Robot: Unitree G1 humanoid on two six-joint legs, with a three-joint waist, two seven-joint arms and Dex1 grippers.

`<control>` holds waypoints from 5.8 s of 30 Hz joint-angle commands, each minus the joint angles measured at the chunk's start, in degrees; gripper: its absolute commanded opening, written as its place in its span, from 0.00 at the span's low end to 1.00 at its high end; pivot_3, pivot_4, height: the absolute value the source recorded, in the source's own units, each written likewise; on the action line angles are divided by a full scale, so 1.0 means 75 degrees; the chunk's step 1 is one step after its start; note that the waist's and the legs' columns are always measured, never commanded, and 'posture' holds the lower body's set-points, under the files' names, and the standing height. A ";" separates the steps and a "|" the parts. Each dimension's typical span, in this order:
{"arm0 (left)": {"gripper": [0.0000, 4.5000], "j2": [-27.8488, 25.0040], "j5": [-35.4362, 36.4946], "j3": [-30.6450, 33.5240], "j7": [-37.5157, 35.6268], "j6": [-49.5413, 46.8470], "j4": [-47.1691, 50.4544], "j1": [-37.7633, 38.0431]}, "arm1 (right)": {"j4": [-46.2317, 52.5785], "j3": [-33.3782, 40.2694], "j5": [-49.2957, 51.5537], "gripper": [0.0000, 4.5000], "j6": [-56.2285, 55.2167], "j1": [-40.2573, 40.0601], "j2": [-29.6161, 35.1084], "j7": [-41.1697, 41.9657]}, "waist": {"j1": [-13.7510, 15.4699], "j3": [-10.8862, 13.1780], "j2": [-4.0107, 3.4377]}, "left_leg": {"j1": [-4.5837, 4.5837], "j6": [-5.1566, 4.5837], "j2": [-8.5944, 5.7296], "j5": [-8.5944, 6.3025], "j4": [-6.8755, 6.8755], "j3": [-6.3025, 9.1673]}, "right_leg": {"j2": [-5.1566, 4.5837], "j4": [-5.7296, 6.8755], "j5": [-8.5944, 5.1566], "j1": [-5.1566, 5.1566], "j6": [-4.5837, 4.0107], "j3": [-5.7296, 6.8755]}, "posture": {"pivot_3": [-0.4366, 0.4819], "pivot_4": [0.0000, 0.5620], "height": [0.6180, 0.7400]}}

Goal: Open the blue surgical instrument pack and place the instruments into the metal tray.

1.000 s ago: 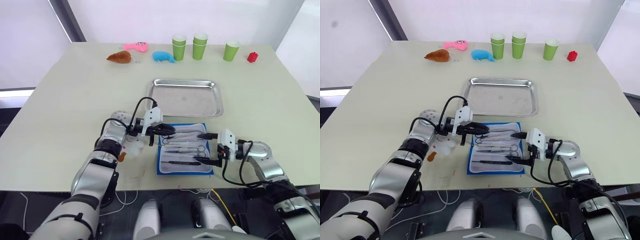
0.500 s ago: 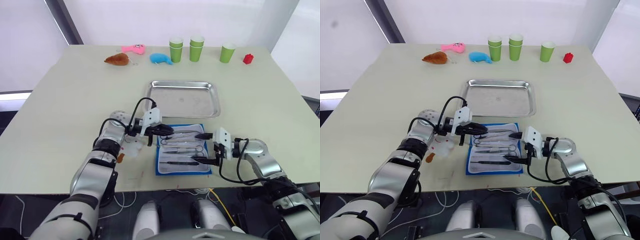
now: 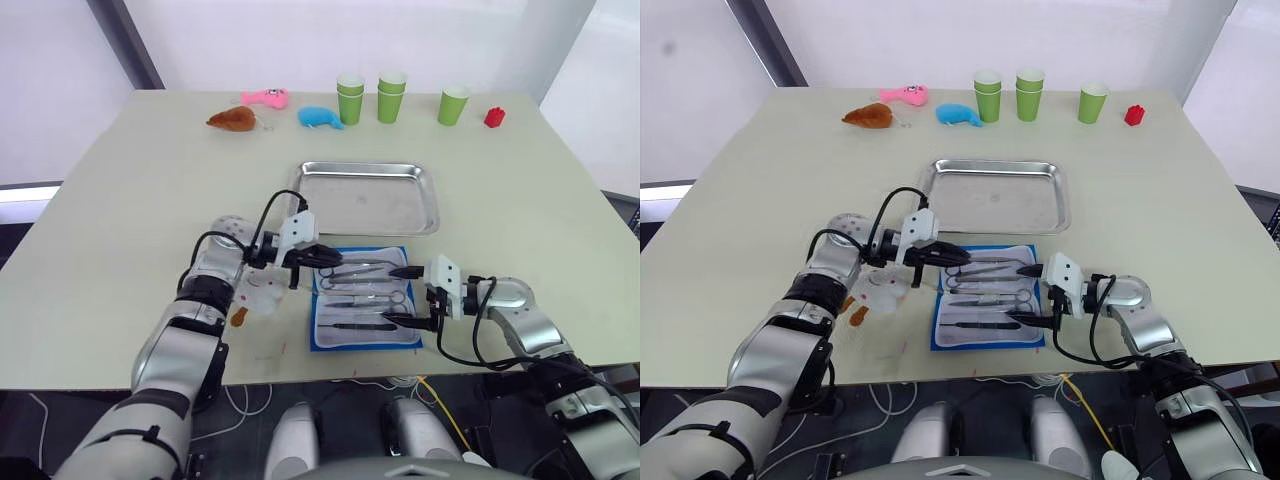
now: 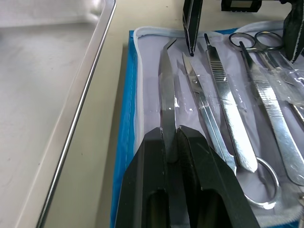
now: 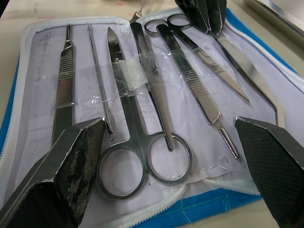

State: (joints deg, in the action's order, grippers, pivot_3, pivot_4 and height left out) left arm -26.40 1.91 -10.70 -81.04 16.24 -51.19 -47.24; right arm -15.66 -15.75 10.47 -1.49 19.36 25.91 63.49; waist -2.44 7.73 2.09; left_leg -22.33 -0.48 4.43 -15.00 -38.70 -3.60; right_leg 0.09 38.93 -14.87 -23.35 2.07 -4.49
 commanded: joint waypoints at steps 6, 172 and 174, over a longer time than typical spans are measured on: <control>0.02 -0.0564 0.0263 0.0418 0.0119 -0.0417 0.0780 -0.0105 | -0.0714 -0.0571 -0.0815 1.00 0.0508 -0.0461 0.0198 -0.0125 | -0.0001 0.0001 0.0000 | 0.0000 0.0000 0.0000 0.0000 0.0000 -0.0001 | 0.0000 0.0000 -0.0003 0.0000 -0.0006 0.0000 | 0.48 0.27 1.00; 0.02 0.0260 -0.0960 -0.0326 -0.0481 -0.0163 -0.0795 -0.1227 | -0.0702 -0.0732 -0.0878 1.00 0.0644 -0.0534 0.0012 -0.0441 | -0.0017 -0.0012 0.0042 | 0.0048 0.0000 0.0009 -0.0002 0.0071 -0.0047 | -0.0006 -0.0028 -0.0020 -0.0011 -0.0020 -0.0035 | 0.48 0.27 1.00; 0.02 0.0213 -0.0990 -0.0392 -0.0601 -0.0333 -0.0590 -0.1283 | -0.0705 -0.0741 -0.0880 1.00 0.0647 -0.0532 0.0004 -0.0437 | -0.0021 -0.0011 0.0044 | 0.0048 0.0000 0.0009 -0.0002 0.0071 -0.0048 | -0.0006 -0.0028 -0.0020 -0.0012 -0.0020 -0.0036 | 0.48 0.27 1.00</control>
State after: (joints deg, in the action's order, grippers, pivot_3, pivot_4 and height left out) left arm -24.52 -5.52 -13.18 -84.90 14.56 -58.58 -55.20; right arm -14.49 -16.53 10.47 -0.50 18.83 25.54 62.00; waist -2.60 7.65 2.42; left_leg -21.97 -0.48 4.50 -15.02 -38.17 -3.96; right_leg 0.04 38.73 -15.02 -23.45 1.92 -4.76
